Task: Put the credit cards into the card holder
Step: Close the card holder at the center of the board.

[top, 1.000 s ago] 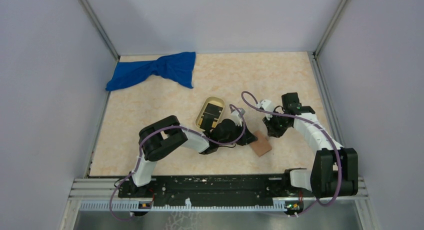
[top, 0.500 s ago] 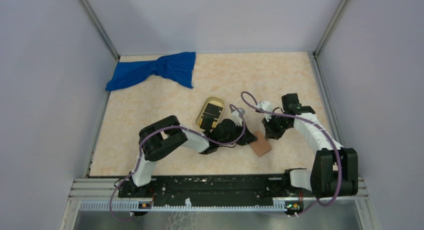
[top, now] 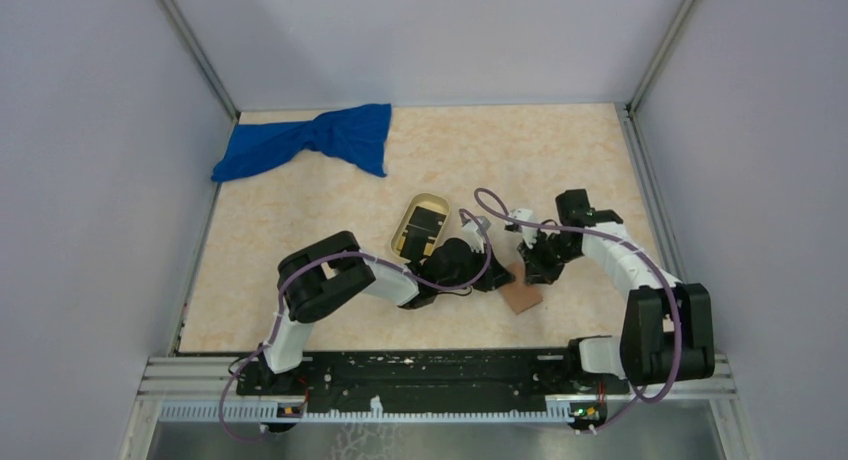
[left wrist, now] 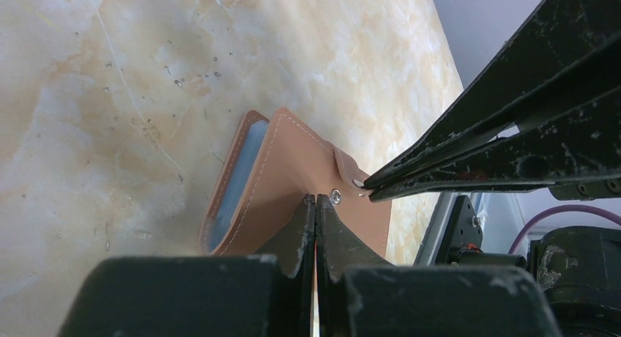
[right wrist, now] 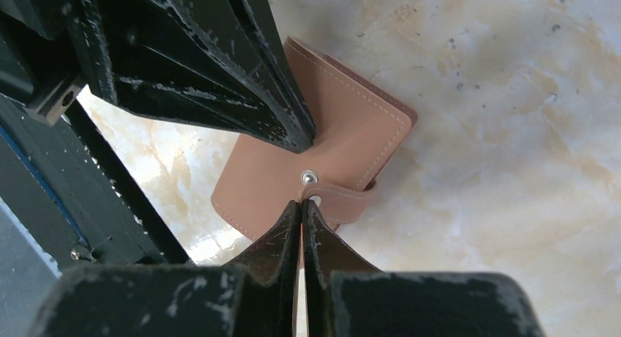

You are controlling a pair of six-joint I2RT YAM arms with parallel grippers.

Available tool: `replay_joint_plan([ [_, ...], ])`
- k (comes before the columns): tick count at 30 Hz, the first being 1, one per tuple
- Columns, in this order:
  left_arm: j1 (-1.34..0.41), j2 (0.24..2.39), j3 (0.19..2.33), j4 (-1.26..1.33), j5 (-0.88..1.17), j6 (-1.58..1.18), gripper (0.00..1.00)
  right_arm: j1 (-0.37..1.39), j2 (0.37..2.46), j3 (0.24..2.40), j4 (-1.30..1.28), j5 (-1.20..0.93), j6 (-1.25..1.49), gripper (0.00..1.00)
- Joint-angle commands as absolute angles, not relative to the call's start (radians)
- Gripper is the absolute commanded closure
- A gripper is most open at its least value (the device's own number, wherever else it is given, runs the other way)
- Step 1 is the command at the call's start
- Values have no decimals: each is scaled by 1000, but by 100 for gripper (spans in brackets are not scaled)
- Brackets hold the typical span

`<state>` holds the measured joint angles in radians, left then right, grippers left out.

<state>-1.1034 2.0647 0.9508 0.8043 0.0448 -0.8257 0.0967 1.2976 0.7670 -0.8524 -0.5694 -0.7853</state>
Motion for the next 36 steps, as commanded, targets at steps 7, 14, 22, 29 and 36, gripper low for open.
replay_joint_plan([
  [7, -1108, 2090, 961, 791, 49, -819, 100, 165, 1313, 787, -826, -581, -741, 100],
  [14, -1109, 2093, 960, 794, 52, -820, 100, 190, 1326, 783, -808, -568, -723, 100],
  [22, -1109, 2091, 954, 799, 48, -822, 100, 208, 1328, 785, -800, -567, -709, 100],
  [29, -1109, 2089, 953, 801, 47, -821, 100, 229, 1341, 777, -810, -550, -713, 100],
  [36, -1110, 2089, 953, 801, 47, -820, 100, 235, 1347, 761, -812, -498, -710, 100],
])
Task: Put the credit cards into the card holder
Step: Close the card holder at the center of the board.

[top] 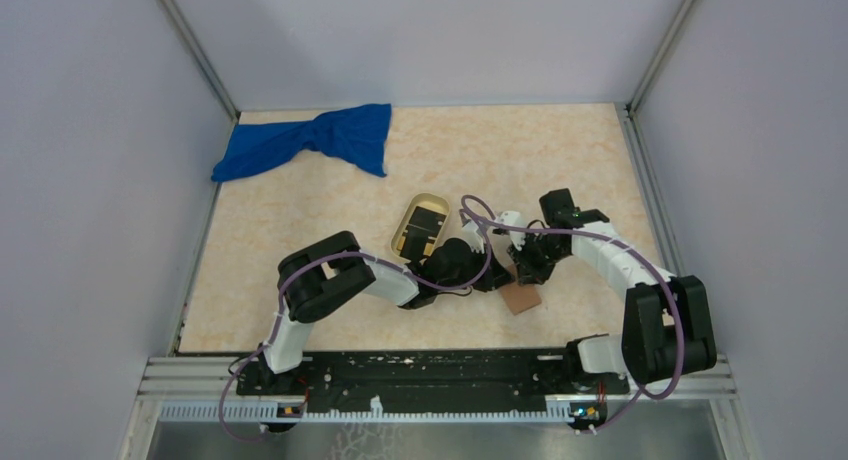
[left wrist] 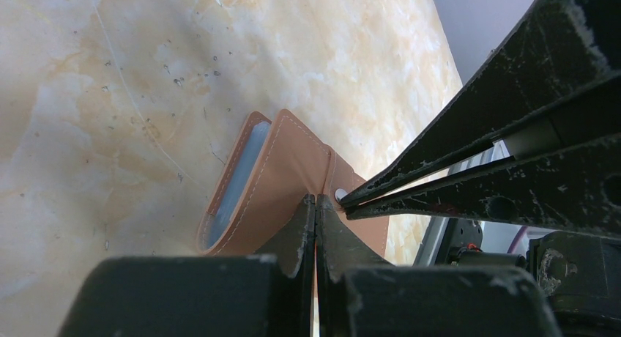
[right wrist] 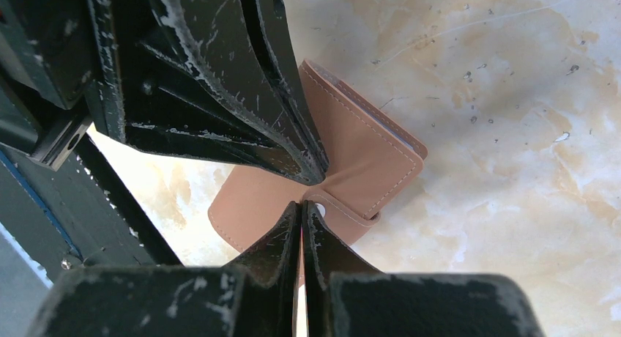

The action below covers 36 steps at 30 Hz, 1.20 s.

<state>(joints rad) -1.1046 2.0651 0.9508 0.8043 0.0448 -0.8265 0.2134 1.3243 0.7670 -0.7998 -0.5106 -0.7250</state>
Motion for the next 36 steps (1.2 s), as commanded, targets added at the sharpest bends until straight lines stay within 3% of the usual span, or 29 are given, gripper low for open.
replay_joint_plan([
  [1, -1109, 2088, 951, 800, 46, -819, 100, 234, 1348, 759, -813, -491, -712, 100],
  [36, -1109, 2082, 921, 852, 40, -812, 100, 235, 1389, 719, -845, -382, -762, 100],
])
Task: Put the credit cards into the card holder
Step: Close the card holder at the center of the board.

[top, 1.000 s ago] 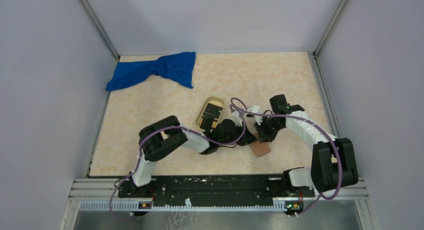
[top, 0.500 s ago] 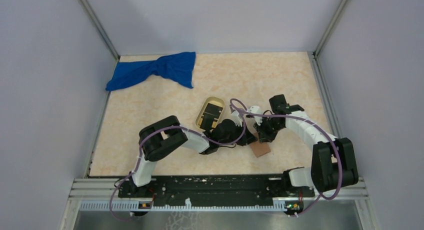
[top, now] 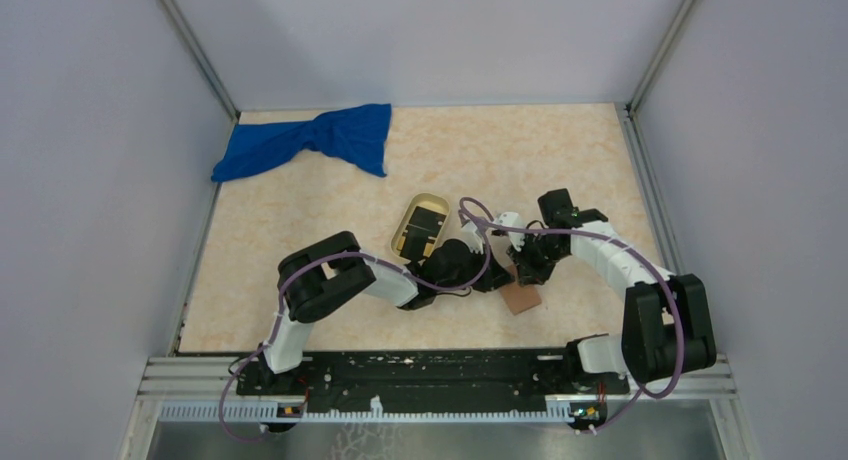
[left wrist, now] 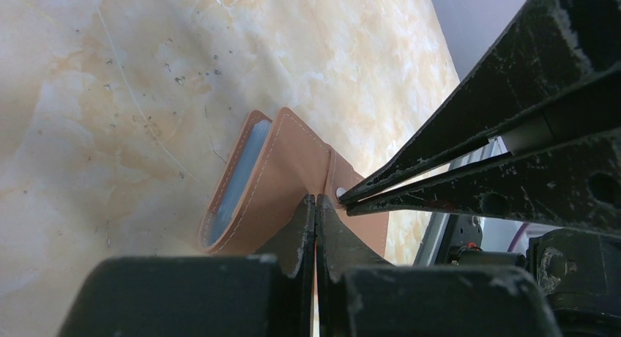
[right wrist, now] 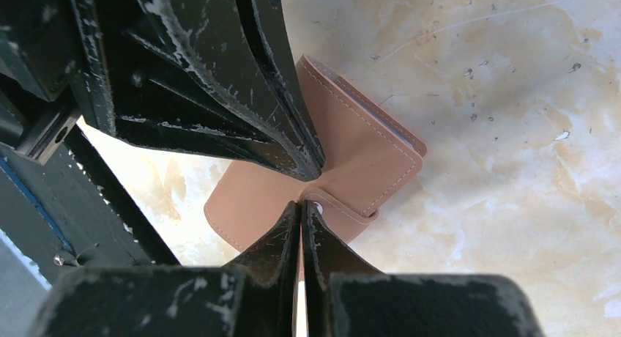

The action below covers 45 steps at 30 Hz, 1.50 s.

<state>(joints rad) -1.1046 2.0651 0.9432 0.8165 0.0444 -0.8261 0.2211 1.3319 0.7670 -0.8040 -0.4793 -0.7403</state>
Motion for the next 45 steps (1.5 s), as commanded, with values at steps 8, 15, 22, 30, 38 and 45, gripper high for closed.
replay_joint_plan([
  [8, -1109, 2080, 911, 876, 38, -806, 100, 233, 1411, 718, -850, -375, -762, 100],
  [15, -1109, 2076, 890, 898, 32, -805, 100, 233, 1422, 716, -855, -357, -765, 100],
  [22, -1109, 2064, 872, 915, 27, -798, 100, 235, 1426, 713, -861, -341, -771, 100],
  [30, -1109, 2050, 847, 935, 19, -793, 100, 248, 1427, 709, -864, -323, -779, 100],
  [38, -1109, 2023, 798, 992, 9, -790, 100, 270, 1426, 697, -850, -296, -774, 100],
  [45, -1109, 1999, 765, 1012, 9, -783, 100, 316, 1413, 667, -849, -267, -778, 100],
])
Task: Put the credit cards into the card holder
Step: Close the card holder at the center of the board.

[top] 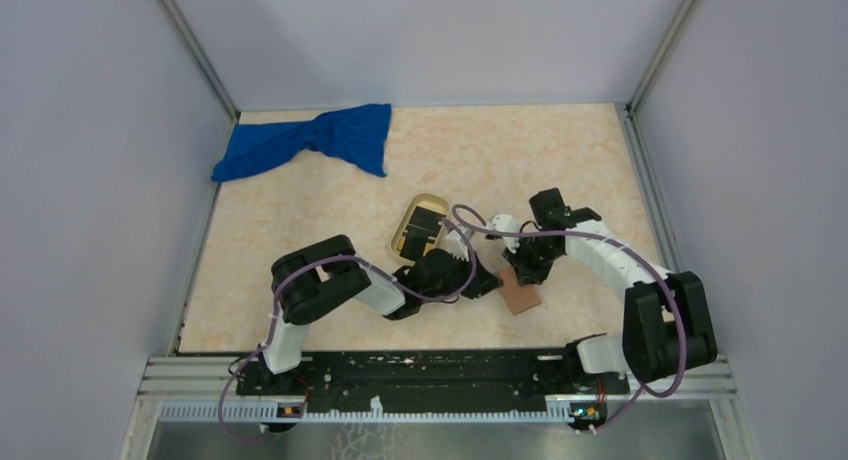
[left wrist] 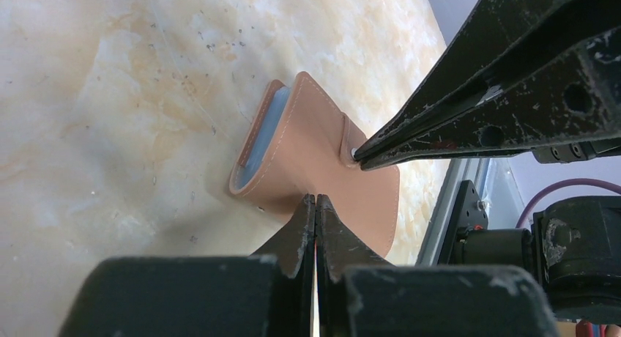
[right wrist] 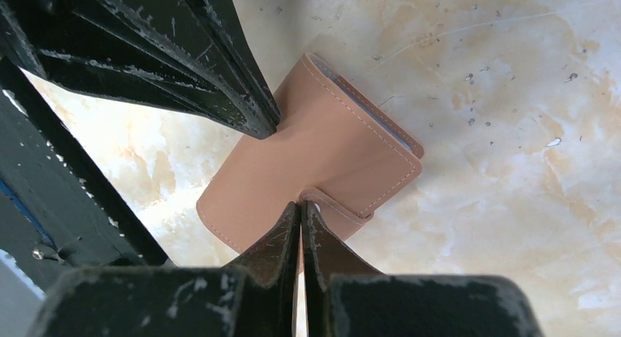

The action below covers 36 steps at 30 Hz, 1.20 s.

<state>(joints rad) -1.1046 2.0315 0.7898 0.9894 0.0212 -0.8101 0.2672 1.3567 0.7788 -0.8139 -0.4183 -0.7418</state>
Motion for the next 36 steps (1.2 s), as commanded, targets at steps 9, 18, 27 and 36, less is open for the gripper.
replay_joint_plan([
  [9, -1114, 1959, 743, 1009, -7, -768, 100, 330, 1410, 661, -842, -243, -772, 100],
  [18, -1152, 1782, 679, 935, -49, -652, 100, 229, 1150, 756, -811, -515, -759, 49],
  [27, -1143, 1250, 624, 495, -207, -282, 41, -255, 1011, 1025, -800, -923, -764, 2],
  [36, -932, 857, 691, 236, -41, -310, 1, -360, 889, 1092, -522, -1026, -236, 1],
])
